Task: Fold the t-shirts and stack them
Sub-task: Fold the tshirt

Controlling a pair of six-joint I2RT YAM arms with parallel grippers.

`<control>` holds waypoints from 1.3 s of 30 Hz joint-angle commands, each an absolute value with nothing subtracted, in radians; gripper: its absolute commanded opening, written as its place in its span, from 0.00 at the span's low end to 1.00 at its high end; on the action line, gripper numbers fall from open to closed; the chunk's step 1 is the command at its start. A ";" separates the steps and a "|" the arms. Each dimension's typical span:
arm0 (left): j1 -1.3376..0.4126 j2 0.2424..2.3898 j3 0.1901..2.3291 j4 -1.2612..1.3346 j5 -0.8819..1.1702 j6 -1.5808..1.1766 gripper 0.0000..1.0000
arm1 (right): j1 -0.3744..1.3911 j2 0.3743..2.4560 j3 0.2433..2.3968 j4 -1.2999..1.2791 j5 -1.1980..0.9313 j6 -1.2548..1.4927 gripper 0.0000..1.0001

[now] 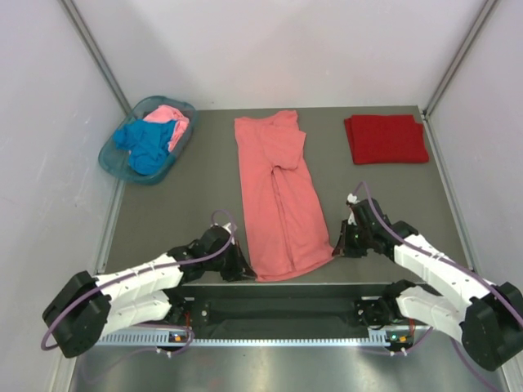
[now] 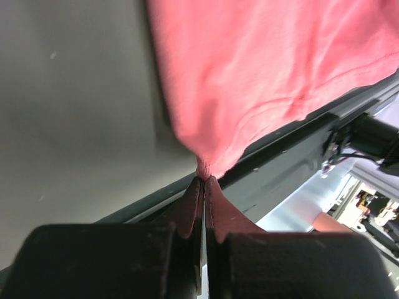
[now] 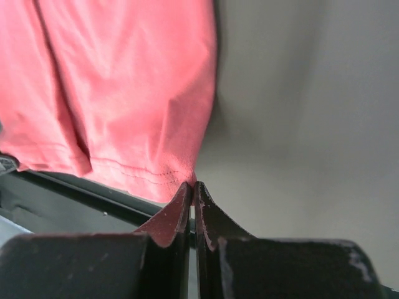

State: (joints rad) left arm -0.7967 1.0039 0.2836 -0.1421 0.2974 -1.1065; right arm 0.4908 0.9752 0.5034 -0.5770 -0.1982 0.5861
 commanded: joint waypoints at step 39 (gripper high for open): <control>-0.144 2.014 1.477 -0.334 0.624 -0.687 0.00 | 0.282 2.046 1.759 -0.563 -0.311 0.282 0.00</control>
State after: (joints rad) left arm -0.1547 1.9934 1.4174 -0.3614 0.5777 -0.7040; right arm 0.2848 2.0262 1.6901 -0.6140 -0.2352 0.2951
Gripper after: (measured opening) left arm 0.012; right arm 0.010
